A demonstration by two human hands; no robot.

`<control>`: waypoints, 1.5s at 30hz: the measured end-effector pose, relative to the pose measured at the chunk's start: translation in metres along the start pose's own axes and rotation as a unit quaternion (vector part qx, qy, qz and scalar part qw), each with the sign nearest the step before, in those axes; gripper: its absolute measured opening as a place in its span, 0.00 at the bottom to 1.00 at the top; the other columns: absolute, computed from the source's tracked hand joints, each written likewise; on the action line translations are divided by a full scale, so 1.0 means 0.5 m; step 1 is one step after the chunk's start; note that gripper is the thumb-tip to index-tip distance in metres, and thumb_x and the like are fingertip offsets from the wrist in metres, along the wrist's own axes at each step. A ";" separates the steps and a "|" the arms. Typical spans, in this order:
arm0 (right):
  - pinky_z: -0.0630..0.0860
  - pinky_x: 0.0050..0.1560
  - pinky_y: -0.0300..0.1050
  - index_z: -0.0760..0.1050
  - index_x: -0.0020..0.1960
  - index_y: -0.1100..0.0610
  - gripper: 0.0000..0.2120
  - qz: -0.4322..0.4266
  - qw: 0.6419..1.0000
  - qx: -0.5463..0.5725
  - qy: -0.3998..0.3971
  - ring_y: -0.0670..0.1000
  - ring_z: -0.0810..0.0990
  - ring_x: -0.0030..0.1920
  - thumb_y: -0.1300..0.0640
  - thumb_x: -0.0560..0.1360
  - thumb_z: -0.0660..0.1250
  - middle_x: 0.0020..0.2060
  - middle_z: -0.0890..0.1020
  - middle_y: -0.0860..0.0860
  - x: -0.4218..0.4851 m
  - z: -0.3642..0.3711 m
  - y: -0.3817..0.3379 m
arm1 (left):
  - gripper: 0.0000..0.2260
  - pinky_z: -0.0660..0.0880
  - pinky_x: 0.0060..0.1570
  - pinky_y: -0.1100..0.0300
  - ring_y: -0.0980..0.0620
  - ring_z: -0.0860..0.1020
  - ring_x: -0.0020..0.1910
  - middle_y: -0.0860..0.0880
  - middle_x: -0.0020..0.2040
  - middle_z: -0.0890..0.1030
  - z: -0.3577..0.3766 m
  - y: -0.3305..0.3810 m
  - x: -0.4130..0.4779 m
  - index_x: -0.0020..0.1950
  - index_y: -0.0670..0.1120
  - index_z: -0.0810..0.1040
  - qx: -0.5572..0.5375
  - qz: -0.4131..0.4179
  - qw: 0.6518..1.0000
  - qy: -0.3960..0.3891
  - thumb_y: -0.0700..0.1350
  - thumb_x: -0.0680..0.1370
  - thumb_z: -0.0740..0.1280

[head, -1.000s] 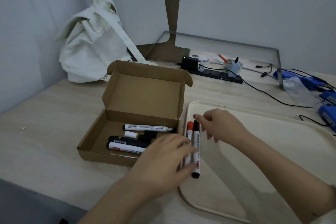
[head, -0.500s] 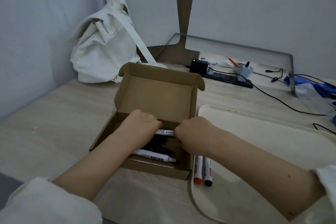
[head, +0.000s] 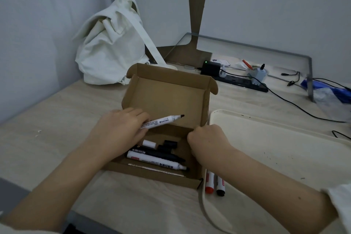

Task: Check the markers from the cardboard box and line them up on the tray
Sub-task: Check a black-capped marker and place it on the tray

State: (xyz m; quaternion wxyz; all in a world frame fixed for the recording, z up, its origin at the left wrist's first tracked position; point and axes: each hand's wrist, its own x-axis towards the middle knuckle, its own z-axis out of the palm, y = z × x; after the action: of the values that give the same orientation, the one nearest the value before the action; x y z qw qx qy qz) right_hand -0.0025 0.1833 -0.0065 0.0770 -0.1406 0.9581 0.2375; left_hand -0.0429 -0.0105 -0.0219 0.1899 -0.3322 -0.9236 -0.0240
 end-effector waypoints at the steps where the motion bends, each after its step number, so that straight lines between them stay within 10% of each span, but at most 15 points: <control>1: 0.54 0.25 0.40 0.72 0.41 0.58 0.06 0.001 1.000 0.001 -0.001 0.48 0.60 0.26 0.60 0.77 0.61 0.27 0.64 0.52 0.002 0.002 -0.001 | 0.08 0.52 0.24 0.72 0.55 0.72 0.25 0.53 0.32 0.79 0.000 -0.001 -0.006 0.40 0.48 0.80 -0.019 -0.015 1.000 0.011 0.45 0.64 0.75; 9: 0.72 0.39 0.41 0.75 0.51 0.56 0.12 0.031 0.965 0.254 0.061 0.49 0.77 0.42 0.48 0.74 0.64 0.43 0.77 0.49 -0.021 -0.008 0.039 | 0.07 0.63 0.26 0.70 0.59 0.75 0.33 0.59 0.41 0.78 -0.009 0.018 -0.034 0.49 0.53 0.75 -0.142 -0.130 0.981 0.020 0.49 0.72 0.68; 11: 0.76 0.39 0.38 0.75 0.52 0.52 0.12 0.061 0.876 0.470 0.083 0.44 0.78 0.38 0.47 0.72 0.67 0.40 0.79 0.44 -0.038 -0.016 0.065 | 0.07 0.62 0.28 0.72 0.62 0.72 0.33 0.61 0.39 0.73 -0.009 0.027 -0.035 0.49 0.56 0.70 -0.179 -0.158 0.971 0.016 0.51 0.74 0.65; 15: 0.81 0.38 0.38 0.76 0.55 0.56 0.13 0.035 0.574 0.816 0.056 0.47 0.83 0.33 0.57 0.71 0.68 0.42 0.87 0.54 -0.072 -0.010 0.089 | 0.05 0.66 0.29 0.70 0.60 0.73 0.34 0.57 0.39 0.75 0.000 0.045 -0.028 0.49 0.52 0.67 -0.282 -0.199 0.938 0.008 0.48 0.76 0.63; 18: 0.80 0.39 0.36 0.74 0.59 0.54 0.19 -0.001 0.474 0.880 0.034 0.46 0.82 0.35 0.57 0.68 0.68 0.46 0.86 0.55 -0.081 0.001 0.083 | 0.04 0.66 0.23 0.66 0.55 0.69 0.26 0.53 0.31 0.71 -0.002 0.057 -0.024 0.51 0.48 0.70 -0.326 -0.209 0.922 0.014 0.45 0.77 0.59; 26: 0.78 0.39 0.37 0.78 0.58 0.49 0.15 -0.039 0.463 0.884 0.049 0.44 0.78 0.35 0.58 0.72 0.65 0.40 0.83 0.46 -0.092 0.021 0.082 | 0.14 0.70 0.39 0.73 0.62 0.74 0.41 0.56 0.29 0.72 -0.030 0.062 -0.035 0.48 0.57 0.70 -0.273 -0.144 0.946 0.101 0.64 0.75 0.52; 38: 0.75 0.36 0.37 0.79 0.46 0.51 0.07 -0.053 0.406 0.912 0.030 0.43 0.75 0.32 0.53 0.72 0.63 0.35 0.78 0.47 -0.091 0.037 0.085 | 0.15 0.64 0.26 0.74 0.60 0.68 0.31 0.60 0.36 0.73 -0.056 0.082 -0.030 0.49 0.52 0.75 -0.186 -0.043 0.974 0.122 0.57 0.77 0.53; 45: 0.76 0.37 0.37 0.77 0.57 0.56 0.15 -0.047 0.453 0.889 0.051 0.43 0.76 0.32 0.54 0.72 0.64 0.35 0.79 0.47 -0.098 0.036 0.090 | 0.15 0.55 0.24 0.76 0.61 0.64 0.33 0.57 0.36 0.76 -0.063 0.085 -0.029 0.49 0.50 0.77 -0.150 -0.030 0.982 0.111 0.56 0.77 0.54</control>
State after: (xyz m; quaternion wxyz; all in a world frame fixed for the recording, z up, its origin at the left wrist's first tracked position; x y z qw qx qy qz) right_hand 0.0318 0.2413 0.0076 0.1219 -0.0526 0.6424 -0.7548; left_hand 0.0043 0.0083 -0.0015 0.2388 -0.3242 -0.8922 -0.2044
